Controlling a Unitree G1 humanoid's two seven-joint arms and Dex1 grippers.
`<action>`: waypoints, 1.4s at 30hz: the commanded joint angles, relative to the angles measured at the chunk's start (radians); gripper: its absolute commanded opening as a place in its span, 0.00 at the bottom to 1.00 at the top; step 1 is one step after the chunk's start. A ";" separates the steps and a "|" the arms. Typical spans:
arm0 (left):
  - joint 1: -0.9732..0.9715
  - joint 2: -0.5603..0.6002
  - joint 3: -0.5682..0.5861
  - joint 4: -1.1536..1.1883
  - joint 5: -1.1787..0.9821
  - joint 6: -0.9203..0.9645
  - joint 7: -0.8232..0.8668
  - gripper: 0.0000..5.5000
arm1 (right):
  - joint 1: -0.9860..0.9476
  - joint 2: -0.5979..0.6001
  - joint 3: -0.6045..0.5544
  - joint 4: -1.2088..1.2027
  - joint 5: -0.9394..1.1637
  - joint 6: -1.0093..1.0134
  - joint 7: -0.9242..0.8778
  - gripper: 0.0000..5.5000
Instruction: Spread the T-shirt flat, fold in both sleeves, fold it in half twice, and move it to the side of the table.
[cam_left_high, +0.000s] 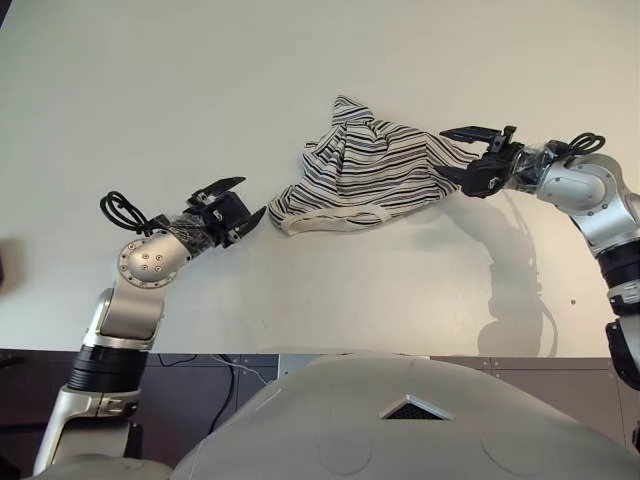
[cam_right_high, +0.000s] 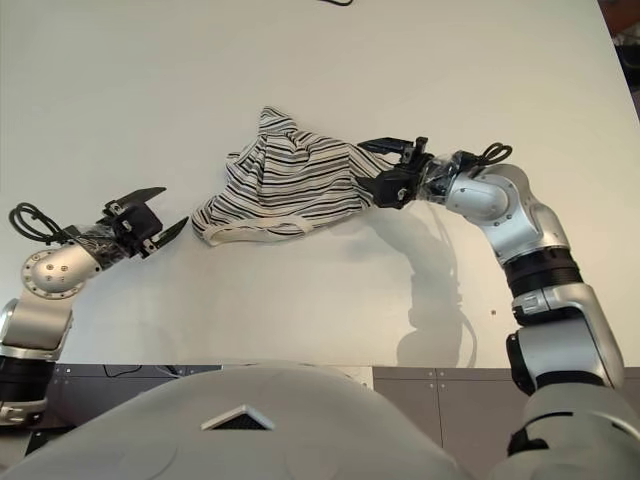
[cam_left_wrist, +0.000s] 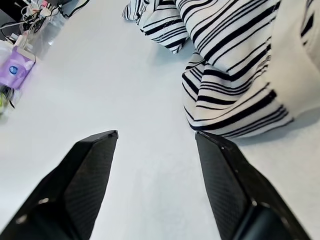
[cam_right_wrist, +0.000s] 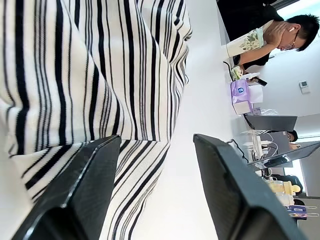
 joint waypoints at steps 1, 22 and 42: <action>0.003 0.087 -0.093 0.060 0.128 -0.215 -0.032 0.52 | 0.012 0.002 -0.020 -0.026 0.004 0.020 0.019 0.48; -0.155 -0.010 -0.189 0.219 0.314 -0.431 0.273 0.52 | 0.044 0.047 -0.025 -0.079 -0.027 0.034 -0.002 0.48; -0.158 -0.009 -0.196 0.254 0.267 -0.479 0.182 0.22 | 0.050 0.059 -0.034 -0.111 -0.044 0.036 -0.008 0.48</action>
